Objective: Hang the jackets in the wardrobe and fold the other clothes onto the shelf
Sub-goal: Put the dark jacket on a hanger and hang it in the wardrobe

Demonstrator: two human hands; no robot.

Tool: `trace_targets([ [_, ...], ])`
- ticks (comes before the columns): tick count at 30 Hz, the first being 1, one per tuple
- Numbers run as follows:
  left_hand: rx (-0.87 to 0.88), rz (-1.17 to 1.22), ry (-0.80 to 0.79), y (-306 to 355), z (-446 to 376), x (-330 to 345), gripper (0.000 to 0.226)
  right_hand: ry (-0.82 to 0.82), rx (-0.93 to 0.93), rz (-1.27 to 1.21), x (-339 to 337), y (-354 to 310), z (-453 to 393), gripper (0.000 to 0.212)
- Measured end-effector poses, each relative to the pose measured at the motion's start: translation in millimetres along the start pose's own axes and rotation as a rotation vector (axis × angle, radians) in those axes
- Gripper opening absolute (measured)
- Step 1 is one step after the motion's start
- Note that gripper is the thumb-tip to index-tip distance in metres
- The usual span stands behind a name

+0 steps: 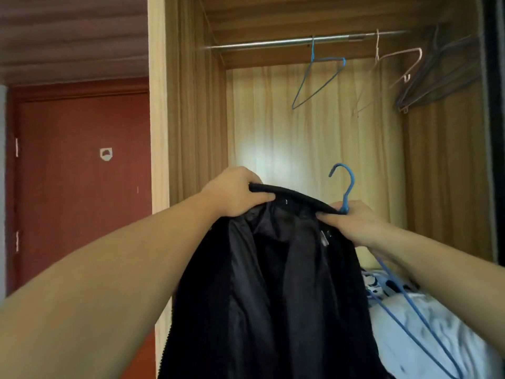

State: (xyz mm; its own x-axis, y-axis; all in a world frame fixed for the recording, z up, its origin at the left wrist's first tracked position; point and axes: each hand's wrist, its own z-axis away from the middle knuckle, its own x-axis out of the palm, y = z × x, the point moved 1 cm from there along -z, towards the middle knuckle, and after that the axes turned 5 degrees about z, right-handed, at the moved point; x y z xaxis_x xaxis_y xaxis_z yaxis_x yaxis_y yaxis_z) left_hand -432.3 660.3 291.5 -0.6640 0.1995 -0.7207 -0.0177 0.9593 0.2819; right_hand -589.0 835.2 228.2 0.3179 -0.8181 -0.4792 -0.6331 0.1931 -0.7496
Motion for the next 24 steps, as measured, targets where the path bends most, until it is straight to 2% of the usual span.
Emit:
trace_targets([
  [3, -0.022, -0.064, -0.174, -25, 37, 1, 0.029, -0.010, -0.003, 0.002, 6, -16, 15, 0.018],
  [6, -0.060, -0.030, -0.254, -48, 66, 15, 0.013, 0.003, -0.022, 0.025, 12, -32, 28, 0.011],
  [8, -0.156, 0.111, -0.261, -62, 87, 22, 0.010, -0.014, -0.004, 0.045, 15, -36, 40, 0.011],
  [12, -0.368, 0.538, -0.342, -63, 121, 28, 0.023, -0.008, 0.035, 0.051, 15, -22, 63, 0.010],
  [16, -0.507, 0.891, -0.203, -36, 126, 32, 0.019, -0.156, 0.110, 0.068, 24, 15, 87, 0.020],
  [19, -0.601, 0.828, -0.144, -11, 112, 49, 0.019, -0.316, 0.138, 0.004, 34, 43, 106, 0.014],
  [22, -0.661, 0.665, -0.213, 6, 110, 88, 0.021, -0.213, 0.146, -0.240, 32, 64, 121, 0.011],
  [24, -0.718, 0.589, -0.190, 4, 115, 111, 0.024, -0.117, 0.126, -0.355, 20, 73, 130, 0.020],
])
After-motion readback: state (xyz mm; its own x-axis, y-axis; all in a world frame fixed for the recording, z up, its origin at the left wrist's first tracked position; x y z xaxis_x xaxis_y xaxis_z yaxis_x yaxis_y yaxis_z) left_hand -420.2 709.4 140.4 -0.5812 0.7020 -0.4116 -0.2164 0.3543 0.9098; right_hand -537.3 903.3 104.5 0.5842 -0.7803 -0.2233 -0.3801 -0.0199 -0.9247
